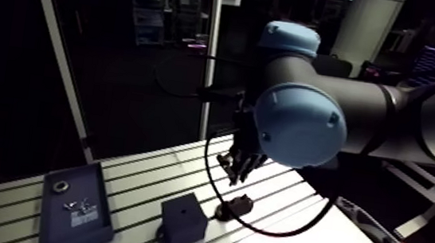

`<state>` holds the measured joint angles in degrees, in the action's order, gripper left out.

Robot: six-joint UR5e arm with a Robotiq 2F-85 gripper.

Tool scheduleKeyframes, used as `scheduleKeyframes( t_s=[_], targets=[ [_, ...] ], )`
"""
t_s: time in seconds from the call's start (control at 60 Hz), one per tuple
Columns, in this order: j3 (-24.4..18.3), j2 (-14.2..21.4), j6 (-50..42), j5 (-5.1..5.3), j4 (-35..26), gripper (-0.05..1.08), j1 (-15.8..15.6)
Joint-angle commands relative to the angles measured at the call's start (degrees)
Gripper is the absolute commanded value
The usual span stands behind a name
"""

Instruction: Pick up the M10 bolt and insert it into the hole until fully seated.

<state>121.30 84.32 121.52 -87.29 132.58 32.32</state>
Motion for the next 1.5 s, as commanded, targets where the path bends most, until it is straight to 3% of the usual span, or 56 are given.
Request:
scheduleKeyframes(
  t_s=[0.017,0.217,0.55,0.617,0.65,0.75,0.85,1.25,1.383,1.5],
  targets=[
    [-3.09,1.98,-0.98,-0.09,-5.28,1.08,-0.15],
    [-9.37,2.64,-3.07,-0.28,-18.62,1.08,-0.22],
    [-14.67,2.73,-5.32,-0.46,-27.21,1.08,-1.41],
    [-15.13,2.73,-5.44,-1.17,-28.37,1.08,-2.02],
    [-15.48,2.66,-6.24,-2.62,-29.28,1.08,-2.96],
    [-16.26,2.48,-8.33,-4.4,-30.9,1.08,-5.35],
    [-17.31,2.38,-9.44,-5.44,-33.32,1.08,-7.33],
    [-18.43,2.31,-12.86,-4.96,-36.64,1.08,-11.55],
    [-18.33,1.52,-14.11,-3.66,-38.57,1.08,-12.09],
    [-18.17,1.17,-14.51,-3.54,-38.58,1.08,-13.02]
  ],
)
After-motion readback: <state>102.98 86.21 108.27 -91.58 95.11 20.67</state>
